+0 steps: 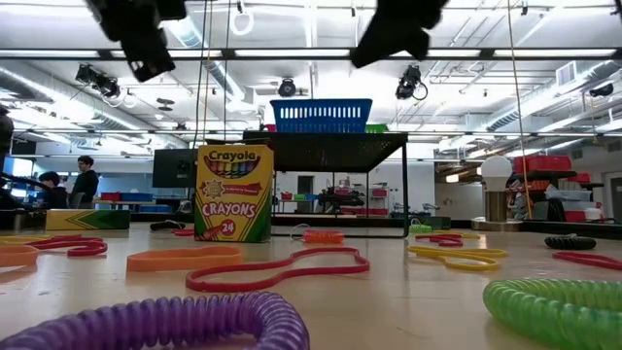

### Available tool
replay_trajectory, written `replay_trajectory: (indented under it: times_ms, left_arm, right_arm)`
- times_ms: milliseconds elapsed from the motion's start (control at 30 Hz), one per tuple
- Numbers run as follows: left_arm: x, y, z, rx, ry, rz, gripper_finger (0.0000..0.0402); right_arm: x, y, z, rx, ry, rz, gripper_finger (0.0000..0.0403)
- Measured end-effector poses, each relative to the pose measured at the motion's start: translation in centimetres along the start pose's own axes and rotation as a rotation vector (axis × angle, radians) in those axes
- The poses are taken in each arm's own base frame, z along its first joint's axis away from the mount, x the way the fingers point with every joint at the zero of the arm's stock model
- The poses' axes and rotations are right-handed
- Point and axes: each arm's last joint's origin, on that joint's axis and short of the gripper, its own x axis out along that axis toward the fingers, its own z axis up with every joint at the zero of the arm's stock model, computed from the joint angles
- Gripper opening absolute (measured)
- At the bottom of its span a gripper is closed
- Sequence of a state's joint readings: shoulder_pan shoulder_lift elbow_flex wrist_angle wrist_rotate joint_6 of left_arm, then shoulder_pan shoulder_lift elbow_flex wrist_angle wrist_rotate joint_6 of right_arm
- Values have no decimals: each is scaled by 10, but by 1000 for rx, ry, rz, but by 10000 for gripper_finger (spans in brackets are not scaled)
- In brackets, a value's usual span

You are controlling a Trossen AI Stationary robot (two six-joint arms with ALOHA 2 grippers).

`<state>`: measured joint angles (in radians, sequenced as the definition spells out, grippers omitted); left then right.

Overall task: Pick & Place Office Desk Supplies
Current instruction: Put the yellow crayon box into the red bin on the shelf

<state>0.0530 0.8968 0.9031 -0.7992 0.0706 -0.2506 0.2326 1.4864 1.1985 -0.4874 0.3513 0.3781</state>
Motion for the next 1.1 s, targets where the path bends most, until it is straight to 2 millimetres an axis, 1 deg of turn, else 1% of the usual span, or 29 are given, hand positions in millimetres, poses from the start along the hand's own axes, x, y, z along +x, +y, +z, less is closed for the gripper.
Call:
replay_trajectory:
  times_ms: [100, 200, 333, 467, 567, 667, 833, 933, 1100]
  left_arm:
    - [13, -16, 21, 27, 80, 46, 8]
    - [30, -34, 38, 77, 143, 94, 26]
    - [50, -59, 53, 162, 202, 114, 62]
    - [74, -76, 62, 188, 254, 84, 105]
    - [97, -82, 63, 178, 329, 65, 140]
    - [119, -84, 62, 172, 381, 83, 177]
    - [139, -89, 70, 190, 398, 118, 223]
    - [147, -90, 74, 219, 434, 178, 232]
    - [163, -90, 76, 264, 515, 207, 230]
  right_arm:
    - [-17, -12, -20, 31, -68, 24, 18]
    - [-32, -23, -37, 46, -114, 46, 5]
    - [-49, -38, -55, 58, -144, 55, 11]
    - [-62, -48, -67, 63, -174, 69, 14]
    - [-70, -54, -73, 62, -191, 83, 9]
    - [-76, -57, -77, 55, -203, 87, 5]
    - [-78, -59, -78, 17, -197, 92, 10]
    - [-78, -59, -79, 4, -186, 96, 12]
    - [-78, -59, -79, -17, -182, 95, 8]
